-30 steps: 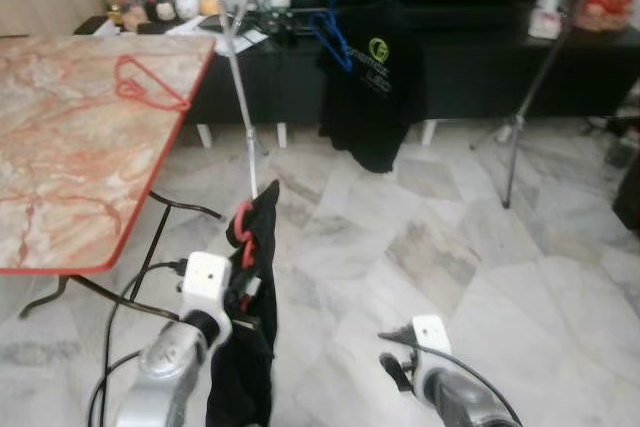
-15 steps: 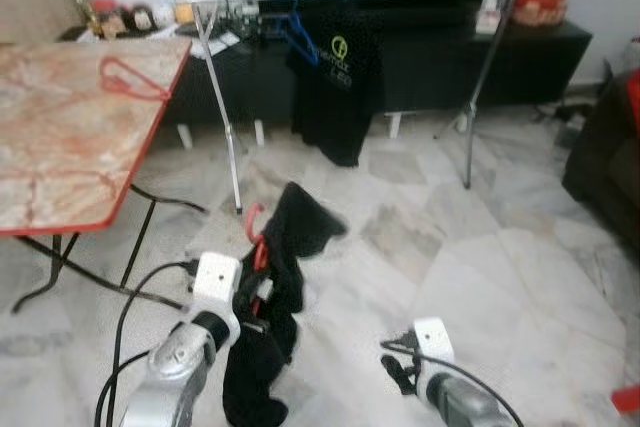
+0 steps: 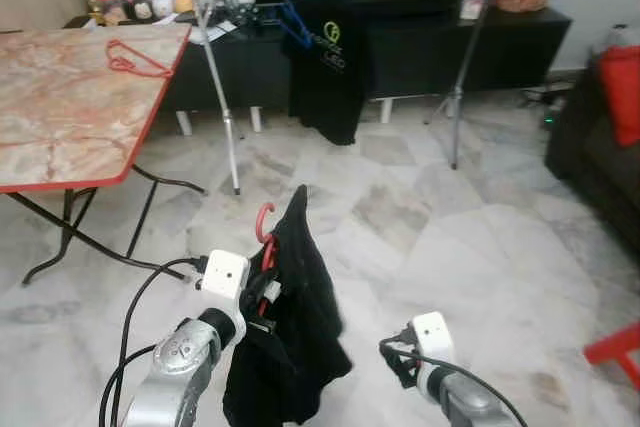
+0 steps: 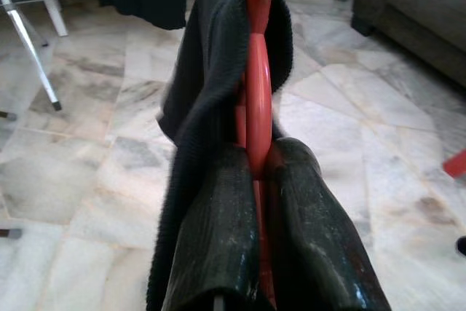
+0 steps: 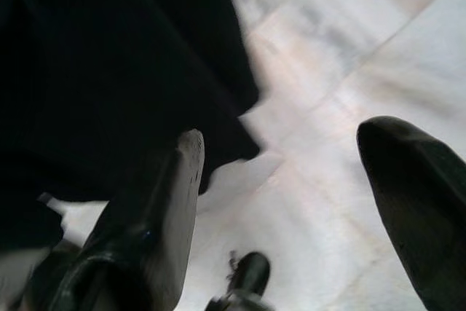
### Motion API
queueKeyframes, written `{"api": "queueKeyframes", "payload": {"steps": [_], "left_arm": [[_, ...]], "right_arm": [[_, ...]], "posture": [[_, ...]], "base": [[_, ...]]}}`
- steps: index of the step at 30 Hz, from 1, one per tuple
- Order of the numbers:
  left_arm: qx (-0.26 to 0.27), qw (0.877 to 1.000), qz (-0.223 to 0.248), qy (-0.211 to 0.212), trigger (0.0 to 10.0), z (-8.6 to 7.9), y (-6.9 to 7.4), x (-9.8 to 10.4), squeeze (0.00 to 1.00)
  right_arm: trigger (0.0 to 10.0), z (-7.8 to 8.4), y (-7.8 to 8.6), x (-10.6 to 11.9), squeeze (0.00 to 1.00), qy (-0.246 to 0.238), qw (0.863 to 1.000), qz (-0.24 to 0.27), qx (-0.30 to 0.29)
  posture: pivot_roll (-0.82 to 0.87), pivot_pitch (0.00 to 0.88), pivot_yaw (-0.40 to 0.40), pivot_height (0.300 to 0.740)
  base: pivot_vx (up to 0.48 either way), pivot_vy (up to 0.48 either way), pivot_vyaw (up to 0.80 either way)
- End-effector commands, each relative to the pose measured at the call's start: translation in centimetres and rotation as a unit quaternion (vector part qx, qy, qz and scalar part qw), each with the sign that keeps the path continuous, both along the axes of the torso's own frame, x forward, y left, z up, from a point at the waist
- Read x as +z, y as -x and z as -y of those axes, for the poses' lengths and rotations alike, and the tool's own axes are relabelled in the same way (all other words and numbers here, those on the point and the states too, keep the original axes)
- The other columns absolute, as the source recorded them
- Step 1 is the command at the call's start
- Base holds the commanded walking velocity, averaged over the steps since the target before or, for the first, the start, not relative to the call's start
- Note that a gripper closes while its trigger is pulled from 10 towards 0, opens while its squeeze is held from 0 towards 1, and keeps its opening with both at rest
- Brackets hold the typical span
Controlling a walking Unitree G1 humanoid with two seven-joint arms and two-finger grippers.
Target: Hang hanger
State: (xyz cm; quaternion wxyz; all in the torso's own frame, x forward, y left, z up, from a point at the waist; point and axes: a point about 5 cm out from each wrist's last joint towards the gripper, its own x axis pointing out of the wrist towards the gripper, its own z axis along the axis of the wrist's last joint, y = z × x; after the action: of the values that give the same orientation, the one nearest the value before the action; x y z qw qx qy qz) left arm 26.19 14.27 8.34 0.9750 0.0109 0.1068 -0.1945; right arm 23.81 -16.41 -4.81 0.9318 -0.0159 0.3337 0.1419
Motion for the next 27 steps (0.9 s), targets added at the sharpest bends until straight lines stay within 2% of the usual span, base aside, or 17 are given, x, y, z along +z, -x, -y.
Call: {"api": "queueKeyframes", "payload": {"steps": [1,9,12,14,15,16,17,18,21,23,27], "left_arm": [[-0.010,0.999,0.045,-0.001,10.0,0.1,-0.7,2.5,0.00],[-0.071,0.995,0.065,0.029,10.0,1.5,-1.1,5.4,0.00],[-0.091,0.992,0.074,0.035,10.0,2.1,-1.3,6.5,0.00],[-0.101,0.991,0.076,0.038,10.0,2.4,-1.4,6.9,0.00],[-0.111,0.990,0.078,0.042,10.0,2.6,-1.4,7.3,0.00],[-0.111,0.990,0.078,0.042,10.0,2.6,-1.4,7.3,0.00],[-0.131,0.987,0.076,0.047,10.0,3.2,-1.4,7.9,0.00],[-0.142,0.986,0.075,0.050,10.0,3.5,-1.4,8.2,0.00],[-0.167,0.981,0.073,0.058,10.0,4.3,-1.3,8.9,0.00],[-0.180,0.979,0.074,0.064,10.0,4.8,-1.4,9.3,0.00],[-0.193,0.976,0.074,0.067,10.0,5.5,-1.6,9.6,0.00]], "right_arm": [[10.0,-0.8,-0.4,0.5,0.00,-0.001,0.999,0.022,0.032],[10.0,-1.6,-1.0,1.4,0.00,0.011,0.992,0.069,0.109],[10.0,-1.8,-1.2,1.7,0.00,0.006,0.990,0.087,0.113],[10.0,-2.0,-4.0,5.3,0.00,-0.027,0.972,0.187,0.141],[10.0,-1.9,-5.1,7.5,0.00,-0.037,0.956,0.244,0.159],[10.0,-1.9,-5.1,7.5,0.00,-0.037,0.956,0.244,0.159],[10.0,-1.9,-5.7,10.1,0.00,-0.044,0.934,0.307,0.178],[10.0,-1.9,-5.7,11.0,0.00,-0.047,0.926,0.328,0.181],[10.0,-2.0,-5.4,12.2,0.00,-0.050,0.913,0.359,0.187],[10.0,-2.2,-5.0,12.7,0.00,-0.042,0.904,0.370,0.212],[10.0,-2.4,-4.1,12.7,0.00,-0.025,0.898,0.354,0.262]], "posture": [[0.00,0.000,-0.019,0.740],[-0.01,0.003,-0.015,0.740],[-0.01,0.007,-0.014,0.740],[-0.01,0.011,-0.010,0.740],[-0.01,0.011,-0.007,0.740],[-0.01,0.011,-0.007,0.740],[-0.02,0.014,-0.003,0.740],[-0.01,0.014,-0.001,0.740],[-0.02,0.015,0.003,0.740],[-0.02,0.014,0.007,0.740],[-0.03,0.013,0.010,0.740]], "base": [[0.000,0.000,0.00],[0.000,0.000,0.00],[0.000,0.000,0.00],[0.000,0.000,0.00],[0.000,0.000,0.00],[0.000,0.000,0.00],[0.000,0.000,0.00],[0.000,0.000,0.00],[0.000,0.000,0.00],[0.000,0.000,0.00],[0.000,0.000,0.00]]}}
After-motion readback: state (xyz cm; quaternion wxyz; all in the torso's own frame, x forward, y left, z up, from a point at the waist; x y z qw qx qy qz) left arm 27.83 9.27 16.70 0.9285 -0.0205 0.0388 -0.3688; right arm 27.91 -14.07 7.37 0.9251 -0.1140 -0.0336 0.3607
